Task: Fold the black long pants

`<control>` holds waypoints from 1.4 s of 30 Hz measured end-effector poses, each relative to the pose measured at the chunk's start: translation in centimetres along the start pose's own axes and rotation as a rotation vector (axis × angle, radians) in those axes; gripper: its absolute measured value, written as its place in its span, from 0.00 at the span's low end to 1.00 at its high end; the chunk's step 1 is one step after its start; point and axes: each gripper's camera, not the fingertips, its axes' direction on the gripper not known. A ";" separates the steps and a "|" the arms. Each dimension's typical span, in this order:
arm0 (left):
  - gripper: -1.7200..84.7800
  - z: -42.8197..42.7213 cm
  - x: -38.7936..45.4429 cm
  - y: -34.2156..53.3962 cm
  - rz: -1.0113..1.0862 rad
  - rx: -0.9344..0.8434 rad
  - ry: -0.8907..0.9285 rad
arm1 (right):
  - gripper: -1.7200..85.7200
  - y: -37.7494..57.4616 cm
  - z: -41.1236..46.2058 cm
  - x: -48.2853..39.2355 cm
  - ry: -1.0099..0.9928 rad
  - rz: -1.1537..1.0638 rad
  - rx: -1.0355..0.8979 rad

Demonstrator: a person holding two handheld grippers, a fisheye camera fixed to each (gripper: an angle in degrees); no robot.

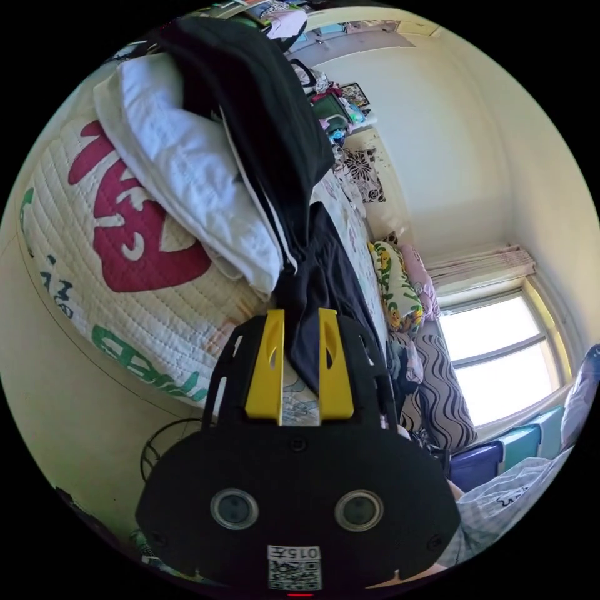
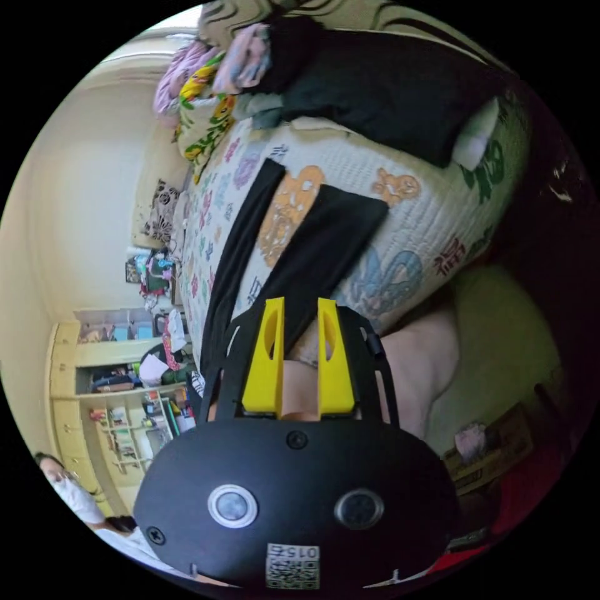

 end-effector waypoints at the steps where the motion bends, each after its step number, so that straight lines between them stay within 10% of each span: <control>1: 0.12 -0.1 0.2 -0.1 0.001 -0.003 -0.005 | 0.12 -0.6 0.0 0.5 -0.009 0.016 0.000; 42: 0.02 -5.8 12.2 -5.8 0.030 0.001 -0.032 | 0.02 -10.0 -7.9 -3.6 -0.315 0.028 -0.071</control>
